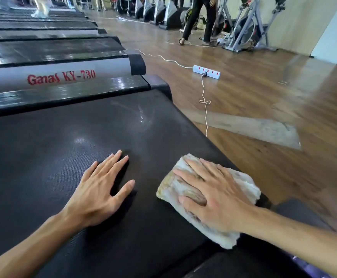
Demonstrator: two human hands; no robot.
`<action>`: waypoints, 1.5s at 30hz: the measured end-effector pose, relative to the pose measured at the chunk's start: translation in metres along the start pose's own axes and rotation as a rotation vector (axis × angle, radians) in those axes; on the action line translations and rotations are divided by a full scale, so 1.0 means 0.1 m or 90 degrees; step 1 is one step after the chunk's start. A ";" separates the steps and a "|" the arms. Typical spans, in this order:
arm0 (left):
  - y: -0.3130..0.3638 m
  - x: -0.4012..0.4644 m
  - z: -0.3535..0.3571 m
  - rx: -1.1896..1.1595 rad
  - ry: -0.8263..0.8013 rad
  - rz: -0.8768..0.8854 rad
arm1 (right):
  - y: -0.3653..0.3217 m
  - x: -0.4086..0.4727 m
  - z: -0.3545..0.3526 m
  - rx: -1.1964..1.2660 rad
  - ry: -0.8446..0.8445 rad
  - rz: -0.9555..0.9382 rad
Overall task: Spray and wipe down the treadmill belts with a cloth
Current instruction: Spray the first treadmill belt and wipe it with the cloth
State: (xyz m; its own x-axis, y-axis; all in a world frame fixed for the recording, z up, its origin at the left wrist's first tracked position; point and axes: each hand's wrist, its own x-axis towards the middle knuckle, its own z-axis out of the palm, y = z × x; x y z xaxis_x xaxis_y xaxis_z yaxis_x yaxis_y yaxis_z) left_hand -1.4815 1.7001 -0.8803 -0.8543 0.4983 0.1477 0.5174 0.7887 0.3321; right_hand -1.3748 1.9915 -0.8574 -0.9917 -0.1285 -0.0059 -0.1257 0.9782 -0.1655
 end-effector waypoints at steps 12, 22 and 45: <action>-0.38 0.55 -0.12 0.034 0.051 -0.132 | -0.12 1.77 0.09 0.009 0.073 0.155; -0.69 0.83 -0.03 0.091 0.044 -0.222 | 0.22 1.93 0.05 -0.014 0.043 0.074; -0.68 0.87 0.02 0.136 0.021 -0.235 | -0.34 2.60 0.13 0.019 0.024 -0.126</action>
State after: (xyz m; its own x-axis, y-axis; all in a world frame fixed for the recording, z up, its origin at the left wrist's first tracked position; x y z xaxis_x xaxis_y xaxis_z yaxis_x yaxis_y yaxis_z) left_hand -1.5909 1.6900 -0.8917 -0.9835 0.1596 0.0857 0.1721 0.9707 0.1676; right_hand -1.6284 1.9231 -0.8662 -0.9481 -0.3109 0.0667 -0.3180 0.9290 -0.1891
